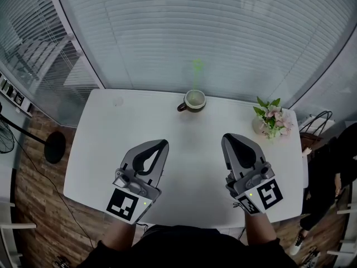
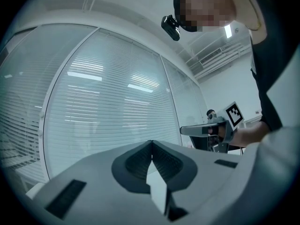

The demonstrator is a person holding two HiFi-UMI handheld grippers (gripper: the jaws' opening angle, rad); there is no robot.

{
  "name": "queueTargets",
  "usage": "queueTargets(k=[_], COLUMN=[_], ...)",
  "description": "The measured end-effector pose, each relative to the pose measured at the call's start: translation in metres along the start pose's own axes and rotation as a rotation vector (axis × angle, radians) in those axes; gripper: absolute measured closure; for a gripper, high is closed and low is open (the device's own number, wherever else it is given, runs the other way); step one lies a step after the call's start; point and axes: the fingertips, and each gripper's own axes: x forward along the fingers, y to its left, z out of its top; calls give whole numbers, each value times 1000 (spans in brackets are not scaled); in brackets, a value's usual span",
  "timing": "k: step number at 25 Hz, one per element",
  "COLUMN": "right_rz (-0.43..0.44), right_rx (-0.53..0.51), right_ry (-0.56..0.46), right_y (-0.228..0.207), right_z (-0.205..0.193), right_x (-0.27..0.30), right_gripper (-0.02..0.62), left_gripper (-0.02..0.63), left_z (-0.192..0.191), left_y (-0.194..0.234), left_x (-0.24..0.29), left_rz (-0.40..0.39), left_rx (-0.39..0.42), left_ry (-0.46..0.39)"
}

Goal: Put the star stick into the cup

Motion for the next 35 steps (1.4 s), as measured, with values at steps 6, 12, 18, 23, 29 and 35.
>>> queueTargets(k=[6, 12, 18, 23, 29, 35], right_rz=[-7, -6, -9, -8, -15, -12], right_rx=[15, 0, -12, -20, -31, -37], right_ry=[-12, -4, -11, -8, -12, -10], right_y=[3, 6, 9, 10, 9, 11], right_z=[3, 2, 5, 6, 10, 11], right_x=[-2, -2, -2, -3, -3, -3], right_gripper=[589, 591, 591, 591, 591, 591], left_gripper=[592, 592, 592, 592, 592, 592], left_z=[2, 2, 2, 2, 4, 6], left_y=[0, -1, 1, 0, 0, 1], left_x=[-3, -5, -7, -7, -7, -7], left_rz=[6, 8, 11, 7, 4, 3], left_rx=[-8, -9, -10, -10, -8, -7], left_ry=[-8, -13, -15, -14, -15, -16])
